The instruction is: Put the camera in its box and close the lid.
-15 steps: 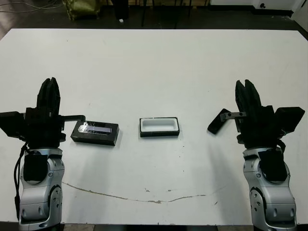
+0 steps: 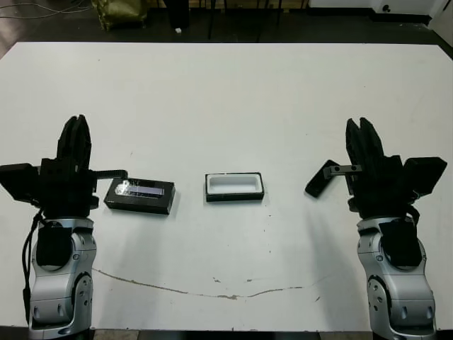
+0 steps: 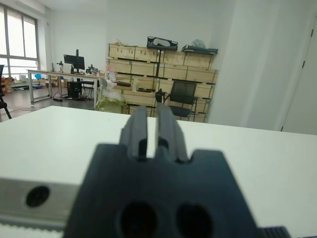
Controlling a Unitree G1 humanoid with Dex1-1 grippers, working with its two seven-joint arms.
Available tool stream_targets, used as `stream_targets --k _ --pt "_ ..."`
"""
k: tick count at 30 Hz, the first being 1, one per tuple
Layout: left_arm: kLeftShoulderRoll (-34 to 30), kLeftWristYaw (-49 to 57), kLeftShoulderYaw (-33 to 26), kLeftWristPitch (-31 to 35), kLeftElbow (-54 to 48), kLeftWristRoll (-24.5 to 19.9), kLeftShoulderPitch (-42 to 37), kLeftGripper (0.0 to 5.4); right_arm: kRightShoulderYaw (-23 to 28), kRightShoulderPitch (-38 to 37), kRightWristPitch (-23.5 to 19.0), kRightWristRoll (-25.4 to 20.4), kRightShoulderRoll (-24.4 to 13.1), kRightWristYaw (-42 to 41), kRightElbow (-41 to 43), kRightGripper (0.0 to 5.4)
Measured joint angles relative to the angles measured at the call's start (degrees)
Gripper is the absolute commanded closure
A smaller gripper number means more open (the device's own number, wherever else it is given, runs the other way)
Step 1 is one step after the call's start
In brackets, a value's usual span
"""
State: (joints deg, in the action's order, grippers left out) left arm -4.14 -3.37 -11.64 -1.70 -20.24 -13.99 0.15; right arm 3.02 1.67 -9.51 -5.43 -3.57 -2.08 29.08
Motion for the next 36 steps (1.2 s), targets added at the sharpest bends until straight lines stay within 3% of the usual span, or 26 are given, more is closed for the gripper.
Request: stream_targets --k 3,6,12,18,26,29,36 --pt "0.0 0.0 0.1 -0.1 0.0 0.3 0.0 5.37 0.2 0.4 -0.6 0.0 -0.6 -0.4 0.1 5.4" --pt "0.0 0.0 0.2 -0.1 -0.2 0.3 0.3 5.37 0.9 2.6 -2.5 0.1 -3.7 -1.9 0.2 5.4" --pt "0.1 0.1 0.3 -0.1 -0.5 0.4 0.7 5.37 4.0 14.0 -5.5 1.4 -13.9 -7.0 -7.0 5.4" --pt "0.1 0.0 0.3 -0.4 -0.6 0.2 0.8 5.37 3.1 24.8 -6.9 6.5 -22.4 -10.9 -18.2 5.4" --pt "0.0 -0.2 0.3 -0.9 -0.5 0.3 1.1 5.37 -1.4 33.3 1.4 12.0 -29.4 -17.7 -34.5 5.4" --pt "0.0 0.0 0.3 -0.6 -0.7 0.3 1.2 5.37 -4.6 37.8 2.2 14.6 -31.4 -21.4 -41.2 5.4" --pt "0.1 0.5 0.4 -0.7 -1.0 0.5 1.4 5.37 -13.2 47.2 7.6 19.2 -32.4 -32.9 -58.3 5.4"
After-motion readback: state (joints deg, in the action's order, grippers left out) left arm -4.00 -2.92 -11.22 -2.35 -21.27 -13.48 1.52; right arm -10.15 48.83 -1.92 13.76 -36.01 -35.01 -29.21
